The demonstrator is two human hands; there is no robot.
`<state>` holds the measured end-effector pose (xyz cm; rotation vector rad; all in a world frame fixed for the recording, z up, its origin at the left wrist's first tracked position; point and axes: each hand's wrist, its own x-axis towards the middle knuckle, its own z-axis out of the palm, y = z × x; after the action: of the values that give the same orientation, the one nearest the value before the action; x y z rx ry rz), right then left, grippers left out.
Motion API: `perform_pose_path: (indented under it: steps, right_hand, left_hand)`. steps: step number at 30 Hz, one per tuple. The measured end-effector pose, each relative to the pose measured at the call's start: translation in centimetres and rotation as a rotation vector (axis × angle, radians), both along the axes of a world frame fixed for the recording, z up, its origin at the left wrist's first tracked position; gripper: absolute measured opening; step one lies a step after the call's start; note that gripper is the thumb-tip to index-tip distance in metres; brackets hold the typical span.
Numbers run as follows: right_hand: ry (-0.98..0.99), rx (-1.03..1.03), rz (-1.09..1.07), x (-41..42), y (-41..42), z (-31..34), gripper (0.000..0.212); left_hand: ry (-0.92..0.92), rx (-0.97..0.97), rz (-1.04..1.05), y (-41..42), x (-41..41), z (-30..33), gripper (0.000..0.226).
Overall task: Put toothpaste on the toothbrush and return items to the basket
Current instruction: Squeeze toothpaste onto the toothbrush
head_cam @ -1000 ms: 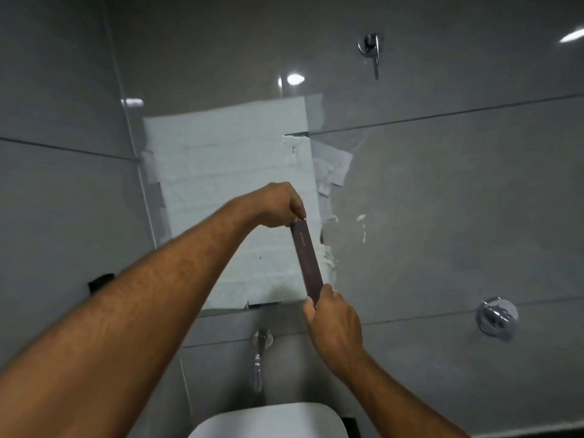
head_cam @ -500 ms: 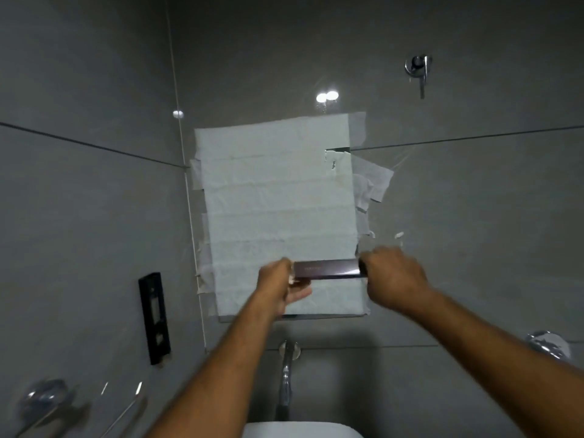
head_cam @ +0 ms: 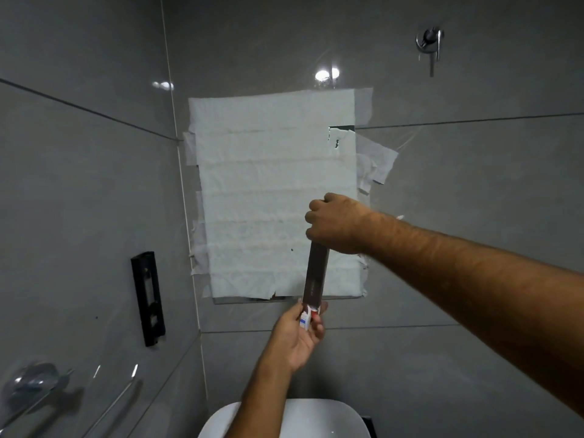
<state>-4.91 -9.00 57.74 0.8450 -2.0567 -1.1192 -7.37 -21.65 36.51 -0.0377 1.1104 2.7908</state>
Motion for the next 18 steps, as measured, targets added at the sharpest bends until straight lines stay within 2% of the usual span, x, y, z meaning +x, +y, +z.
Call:
perform_pose_path:
  steps: [4,8,12,18]
  right_hand:
    - [0.027,-0.020,0.084,-0.9,1.4,0.2,0.024]
    - [0.059,-0.065,0.094,-1.7,2.9,0.7,0.020]
    - [0.024,-0.071,0.088,-2.1,4.7,0.7,0.025]
    - [-0.034,-0.162,0.131,-2.3,7.8,-0.2,0.035]
  left_hand:
    - [0.102,-0.157,-0.066,-1.1,0.4,0.2,0.053]
    - [0.252,-0.339,-0.133,-0.9,1.3,1.1,0.055]
    - [0.399,-0.648,-0.083,-0.1,2.9,1.7,0.041]
    - [0.421,-0.618,-0.084,-0.4,5.0,-0.6,0.034]
